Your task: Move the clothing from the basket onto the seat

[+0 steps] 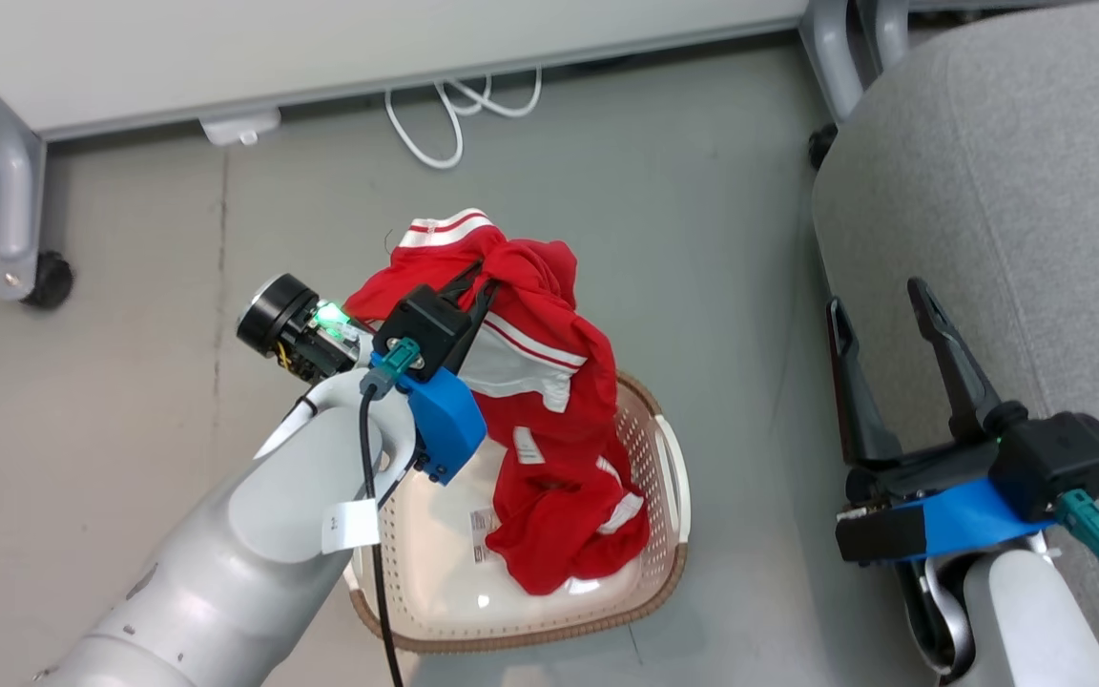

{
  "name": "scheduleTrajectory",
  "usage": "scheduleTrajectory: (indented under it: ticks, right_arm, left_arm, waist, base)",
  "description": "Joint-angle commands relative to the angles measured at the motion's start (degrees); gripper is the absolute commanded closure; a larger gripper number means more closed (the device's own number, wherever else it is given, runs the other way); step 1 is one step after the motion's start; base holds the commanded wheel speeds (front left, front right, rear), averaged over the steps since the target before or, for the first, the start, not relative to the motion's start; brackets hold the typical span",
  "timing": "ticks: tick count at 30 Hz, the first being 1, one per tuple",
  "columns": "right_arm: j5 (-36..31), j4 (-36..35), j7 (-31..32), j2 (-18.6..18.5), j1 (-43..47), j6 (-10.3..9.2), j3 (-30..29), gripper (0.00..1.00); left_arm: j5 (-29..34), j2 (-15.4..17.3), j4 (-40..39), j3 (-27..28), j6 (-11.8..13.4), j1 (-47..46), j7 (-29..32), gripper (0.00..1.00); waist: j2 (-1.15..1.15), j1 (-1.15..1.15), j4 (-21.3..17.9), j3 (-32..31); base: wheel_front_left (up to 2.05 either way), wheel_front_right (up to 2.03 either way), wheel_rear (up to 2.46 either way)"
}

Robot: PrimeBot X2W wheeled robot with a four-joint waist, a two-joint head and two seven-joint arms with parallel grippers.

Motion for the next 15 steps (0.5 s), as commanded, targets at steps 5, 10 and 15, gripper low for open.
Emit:
scheduleTrajectory:
  ticks: [5, 10, 15]
  right_arm:
    - [0.32, 0.85, -0.25, -0.18, 3.54, 0.03, 0.1, 0.0]
    - [0.44, 1.69, -0.26, -0.18, 6.3, 0.03, -0.12, 0.0]
    - [0.75, 2.19, -0.26, -0.18, 9.14, 0.03, -0.04, 0.0]
  left_arm:
    - [0.47, 0.54, -4.37, 4.52, 0.81, 3.68, -0.28, 1.0]
    - [0.87, 0.22, -6.64, 7.64, 0.83, 6.06, -0.29, 1.0]
    - [1.34, -0.46, -8.12, 9.72, 0.25, 7.81, -0.29, 1.0]
  waist:
    - [0.0, 0.0, 0.51, -6.75]
    - [0.0, 0.0, 0.72, -11.18]
    - [0.0, 0.0, 0.92, -15.24]
  base:
    - [0.0, 0.0, 0.0]
    - [0.0, 0.0, 0.0]
    - [0.0, 0.0, 0.0]
